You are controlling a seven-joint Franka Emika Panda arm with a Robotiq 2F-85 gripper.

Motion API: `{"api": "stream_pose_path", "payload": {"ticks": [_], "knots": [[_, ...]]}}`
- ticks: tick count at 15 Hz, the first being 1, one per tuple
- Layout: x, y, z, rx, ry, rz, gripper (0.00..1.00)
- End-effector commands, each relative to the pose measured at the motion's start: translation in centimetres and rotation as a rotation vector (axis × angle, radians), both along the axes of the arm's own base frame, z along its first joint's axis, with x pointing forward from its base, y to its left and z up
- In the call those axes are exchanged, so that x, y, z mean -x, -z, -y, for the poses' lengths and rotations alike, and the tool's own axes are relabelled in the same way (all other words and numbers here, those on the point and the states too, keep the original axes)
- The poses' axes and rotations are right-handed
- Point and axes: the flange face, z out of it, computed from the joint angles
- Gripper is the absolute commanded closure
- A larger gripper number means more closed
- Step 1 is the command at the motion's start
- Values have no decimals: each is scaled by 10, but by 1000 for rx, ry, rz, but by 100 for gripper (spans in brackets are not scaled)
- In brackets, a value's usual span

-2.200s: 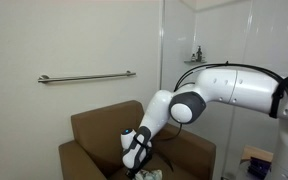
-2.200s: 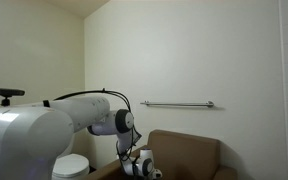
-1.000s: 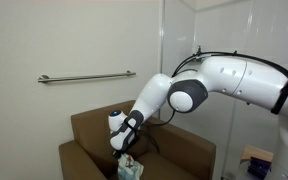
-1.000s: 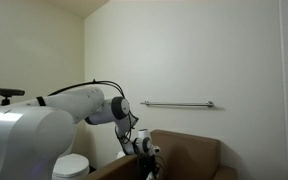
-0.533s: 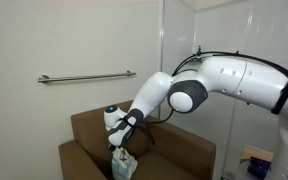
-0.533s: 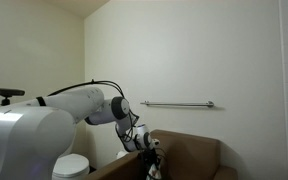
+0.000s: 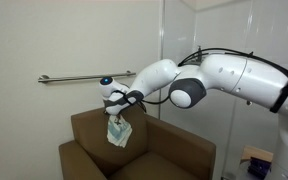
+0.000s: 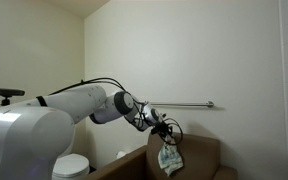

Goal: Use the towel from the seat to wipe the backrest of the sofa.

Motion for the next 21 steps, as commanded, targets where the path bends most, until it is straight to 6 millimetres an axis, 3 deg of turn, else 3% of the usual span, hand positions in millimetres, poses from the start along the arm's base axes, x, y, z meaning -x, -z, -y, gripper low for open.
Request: {"api": "stream_pose_path", "payload": {"ticks": [1, 5, 7, 9, 16, 17, 19, 21], "knots": [[-22, -68, 41, 168, 2, 114, 94], [-29, -122, 95, 310, 72, 257, 94], [-30, -135, 108, 327, 94, 355, 93], [-30, -135, 112, 341, 112, 445, 93], [-29, -101, 101, 388, 105, 750, 93], [-31, -112, 108, 409, 110, 783, 93], [-28, -81, 118, 434, 147, 800, 93], [-25, -53, 129, 384, 200, 710, 94]]}}
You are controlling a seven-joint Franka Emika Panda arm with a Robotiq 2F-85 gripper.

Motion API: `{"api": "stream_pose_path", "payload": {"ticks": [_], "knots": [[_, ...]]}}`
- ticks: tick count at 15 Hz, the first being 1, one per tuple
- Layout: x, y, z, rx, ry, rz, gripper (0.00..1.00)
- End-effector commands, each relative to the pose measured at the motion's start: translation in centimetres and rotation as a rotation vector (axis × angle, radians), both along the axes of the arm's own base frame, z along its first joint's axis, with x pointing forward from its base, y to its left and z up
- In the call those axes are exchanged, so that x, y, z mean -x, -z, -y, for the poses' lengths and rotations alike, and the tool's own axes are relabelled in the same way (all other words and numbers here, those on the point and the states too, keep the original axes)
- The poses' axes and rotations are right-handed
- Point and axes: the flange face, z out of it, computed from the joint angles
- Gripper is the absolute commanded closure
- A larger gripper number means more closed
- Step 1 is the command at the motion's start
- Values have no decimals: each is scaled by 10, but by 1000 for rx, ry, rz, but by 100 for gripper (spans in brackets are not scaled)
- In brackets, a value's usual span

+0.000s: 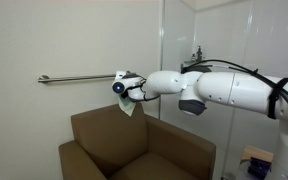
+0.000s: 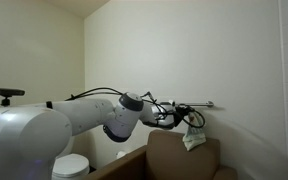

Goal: Use the towel from the seat to wipe the backrest of the sofa.

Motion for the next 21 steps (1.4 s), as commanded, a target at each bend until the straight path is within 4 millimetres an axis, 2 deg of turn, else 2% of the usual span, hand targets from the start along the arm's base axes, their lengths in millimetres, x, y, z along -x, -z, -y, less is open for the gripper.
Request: {"api": "stream_pose_path", "payload": {"ticks": [1, 4, 5, 9, 11, 12, 14, 16, 19, 21], "knots": [[5, 47, 16, -94, 49, -104, 94], [14, 92, 38, -202, 106, -234, 94], [16, 93, 54, -224, 138, -253, 94], [30, 123, 99, -268, 268, -262, 93], [34, 135, 102, -298, 282, -290, 93], [34, 137, 99, -312, 279, -296, 93], [32, 143, 75, -364, 264, -311, 93], [34, 161, 27, -411, 275, -341, 93], [37, 167, -13, -447, 332, -404, 93], [44, 176, -46, -483, 373, -436, 93]]}}
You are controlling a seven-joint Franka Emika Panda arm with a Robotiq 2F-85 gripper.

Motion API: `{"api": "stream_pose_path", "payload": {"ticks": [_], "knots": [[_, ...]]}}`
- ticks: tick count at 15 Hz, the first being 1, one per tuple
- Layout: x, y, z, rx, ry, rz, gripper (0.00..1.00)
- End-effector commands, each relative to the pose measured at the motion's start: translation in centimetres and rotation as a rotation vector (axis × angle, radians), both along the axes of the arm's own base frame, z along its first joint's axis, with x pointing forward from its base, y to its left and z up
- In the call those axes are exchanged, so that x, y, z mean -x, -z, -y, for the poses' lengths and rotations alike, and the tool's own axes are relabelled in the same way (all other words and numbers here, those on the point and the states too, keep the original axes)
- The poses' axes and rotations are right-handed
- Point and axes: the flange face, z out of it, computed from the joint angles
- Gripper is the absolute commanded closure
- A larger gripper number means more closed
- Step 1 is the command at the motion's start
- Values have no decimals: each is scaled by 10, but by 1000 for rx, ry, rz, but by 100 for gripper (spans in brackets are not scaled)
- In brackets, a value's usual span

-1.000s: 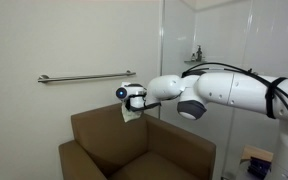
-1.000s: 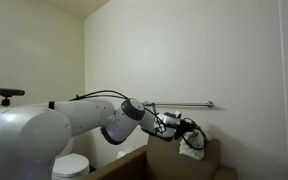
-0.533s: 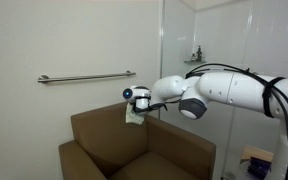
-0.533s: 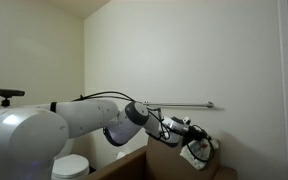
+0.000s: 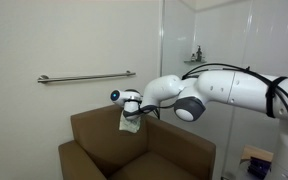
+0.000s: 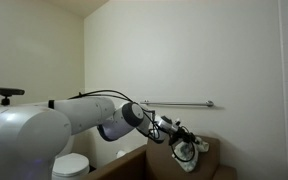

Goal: Use the towel from the seat to wipe the backrest of the sofa.

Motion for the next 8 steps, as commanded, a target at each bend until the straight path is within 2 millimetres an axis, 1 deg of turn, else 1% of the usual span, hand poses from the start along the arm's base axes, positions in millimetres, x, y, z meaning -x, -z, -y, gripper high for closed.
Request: {"api": "stream_pose_path", "payload": {"ticks": [1, 5, 8], "knots": [[16, 44, -85, -125, -13, -100, 94], [39, 75, -177, -202, -53, -172, 93], [54, 87, -244, -262, -156, -184, 94]]}}
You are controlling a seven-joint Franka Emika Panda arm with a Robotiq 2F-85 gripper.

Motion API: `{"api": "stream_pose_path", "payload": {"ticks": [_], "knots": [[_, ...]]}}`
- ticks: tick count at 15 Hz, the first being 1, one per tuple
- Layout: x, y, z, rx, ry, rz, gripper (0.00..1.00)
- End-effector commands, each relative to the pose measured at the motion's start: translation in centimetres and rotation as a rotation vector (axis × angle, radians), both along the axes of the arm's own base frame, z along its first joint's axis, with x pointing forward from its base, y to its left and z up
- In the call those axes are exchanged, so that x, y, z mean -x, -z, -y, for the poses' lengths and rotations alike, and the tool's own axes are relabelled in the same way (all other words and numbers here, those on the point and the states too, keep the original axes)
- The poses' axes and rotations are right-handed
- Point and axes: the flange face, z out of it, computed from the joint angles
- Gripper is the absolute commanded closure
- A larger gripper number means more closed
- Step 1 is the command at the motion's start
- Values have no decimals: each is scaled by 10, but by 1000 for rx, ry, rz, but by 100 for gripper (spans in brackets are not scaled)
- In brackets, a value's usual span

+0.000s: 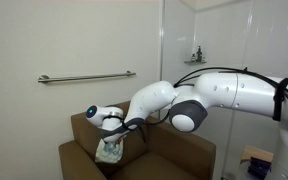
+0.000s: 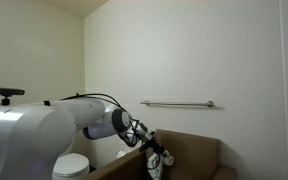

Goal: Use the towel from the seat to wipe the backrest of the sofa.

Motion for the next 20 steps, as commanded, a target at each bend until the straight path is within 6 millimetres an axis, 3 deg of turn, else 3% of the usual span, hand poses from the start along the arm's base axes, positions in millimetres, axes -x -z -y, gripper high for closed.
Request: {"api": "stream_pose_path", "payload": {"ticks": [1, 4, 6, 8, 10, 12, 14, 20], "knots": [[14, 9, -65, -88, -108, 14, 93], [22, 2, -119, -139, -245, 59, 94], [23, -13, -146, -115, -352, 118, 94], [18, -37, -159, -43, -425, 183, 94], [7, -60, -154, 26, -470, 250, 94], [-6, -86, -142, 90, -496, 332, 93], [-18, -101, -118, 165, -507, 401, 93], [-44, -96, 0, 416, -409, 467, 93]]}}
